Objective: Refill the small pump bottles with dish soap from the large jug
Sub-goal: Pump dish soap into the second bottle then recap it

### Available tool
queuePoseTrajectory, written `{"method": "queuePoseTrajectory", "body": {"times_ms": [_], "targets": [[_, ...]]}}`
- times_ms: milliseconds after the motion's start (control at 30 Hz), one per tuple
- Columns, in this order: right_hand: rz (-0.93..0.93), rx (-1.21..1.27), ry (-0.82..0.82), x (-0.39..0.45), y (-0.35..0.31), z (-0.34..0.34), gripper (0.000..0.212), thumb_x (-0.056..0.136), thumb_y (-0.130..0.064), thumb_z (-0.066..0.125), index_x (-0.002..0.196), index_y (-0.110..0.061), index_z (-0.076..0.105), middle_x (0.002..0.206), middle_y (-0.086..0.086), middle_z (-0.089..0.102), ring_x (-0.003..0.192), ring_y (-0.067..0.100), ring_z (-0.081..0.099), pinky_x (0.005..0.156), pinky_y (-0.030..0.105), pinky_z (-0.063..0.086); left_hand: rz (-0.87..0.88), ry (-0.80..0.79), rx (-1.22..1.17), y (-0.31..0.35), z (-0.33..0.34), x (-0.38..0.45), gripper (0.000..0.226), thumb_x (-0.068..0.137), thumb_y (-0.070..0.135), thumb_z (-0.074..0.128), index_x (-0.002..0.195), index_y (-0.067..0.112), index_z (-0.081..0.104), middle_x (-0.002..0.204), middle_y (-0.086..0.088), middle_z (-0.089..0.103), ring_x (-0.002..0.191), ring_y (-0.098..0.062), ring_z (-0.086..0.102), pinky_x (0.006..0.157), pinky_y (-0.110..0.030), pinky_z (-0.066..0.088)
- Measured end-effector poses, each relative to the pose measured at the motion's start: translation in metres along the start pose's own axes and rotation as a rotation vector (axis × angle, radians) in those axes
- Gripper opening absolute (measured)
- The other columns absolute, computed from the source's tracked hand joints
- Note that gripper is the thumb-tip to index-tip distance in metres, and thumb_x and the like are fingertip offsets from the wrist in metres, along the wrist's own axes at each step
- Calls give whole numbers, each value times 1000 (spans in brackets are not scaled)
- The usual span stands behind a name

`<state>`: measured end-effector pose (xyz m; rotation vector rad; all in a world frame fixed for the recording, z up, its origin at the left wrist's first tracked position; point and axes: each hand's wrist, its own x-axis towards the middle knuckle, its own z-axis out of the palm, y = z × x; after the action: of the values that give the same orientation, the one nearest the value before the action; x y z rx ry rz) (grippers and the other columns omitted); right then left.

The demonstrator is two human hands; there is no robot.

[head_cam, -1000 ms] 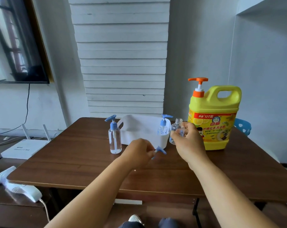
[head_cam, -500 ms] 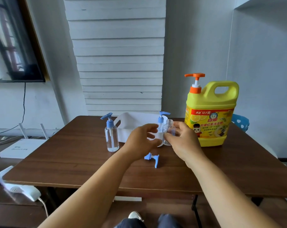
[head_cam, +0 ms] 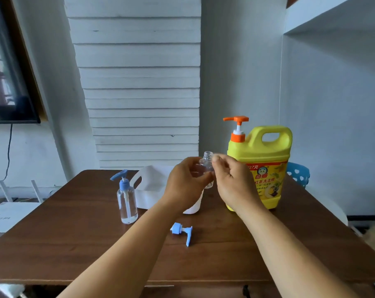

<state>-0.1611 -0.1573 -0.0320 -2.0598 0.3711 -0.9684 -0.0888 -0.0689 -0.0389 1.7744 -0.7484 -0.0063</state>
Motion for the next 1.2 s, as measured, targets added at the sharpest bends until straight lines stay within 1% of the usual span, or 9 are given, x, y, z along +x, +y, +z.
{"method": "queuePoseTrajectory", "body": {"times_ms": [100,233,367,467,533,667,867,1000,1200], "targets": [[-142,-71,125,27,-5,-11,26,93,-22,54,114,-12,65,107,5,67,91,7,56,71,14,41,1,-2,-68,15,8,15,35,81,23,71,112,24,57,98,2,67,89,-12,66,80,-23,52],[-260,-149,266,62,-11,-29,22,89,-14,59,109,-12,68,106,8,64,94,20,60,82,27,47,40,16,-100,27,18,40,29,81,18,70,99,32,52,82,18,58,72,7,57,58,0,43],[-302,-301,316,88,-14,-43,24,91,-16,57,113,-12,67,117,6,63,110,22,54,84,21,39,53,59,-50,32,19,59,34,82,23,69,115,27,59,89,15,62,80,4,60,69,-8,46],[-271,-387,247,106,-12,-48,27,93,-17,52,115,-12,66,120,5,63,116,25,52,89,26,41,45,75,-4,33,19,71,37,81,26,68,118,22,60,98,8,67,89,-7,65,83,-25,52],[-232,-409,189,112,-12,-49,26,93,-17,50,112,-12,68,118,6,64,114,26,54,90,32,45,54,71,28,33,19,75,36,81,25,68,117,21,62,98,7,70,90,-9,66,85,-29,53],[-202,-447,132,118,-15,-50,26,94,-14,48,107,-13,71,114,6,67,105,22,59,82,22,41,115,60,112,35,16,81,30,82,27,66,112,24,64,96,6,70,86,-11,65,81,-31,54],[-115,-458,35,121,-27,-62,25,93,-17,49,96,-14,73,97,4,72,85,18,60,68,21,39,241,28,233,39,12,87,24,84,27,64,108,25,65,80,11,62,68,0,52,62,-15,39],[-68,-475,-51,123,-32,-74,21,88,-15,54,86,-8,74,89,5,73,85,23,65,63,25,48,268,18,286,42,11,90,29,84,30,65,112,25,64,88,10,64,79,-7,58,64,-13,39],[-29,-441,-163,128,-41,-83,14,86,-24,65,91,-16,75,90,-2,68,81,12,58,57,15,39,287,14,321,44,10,90,29,85,30,64,113,23,64,91,9,64,83,-10,60,65,-13,40]]}}
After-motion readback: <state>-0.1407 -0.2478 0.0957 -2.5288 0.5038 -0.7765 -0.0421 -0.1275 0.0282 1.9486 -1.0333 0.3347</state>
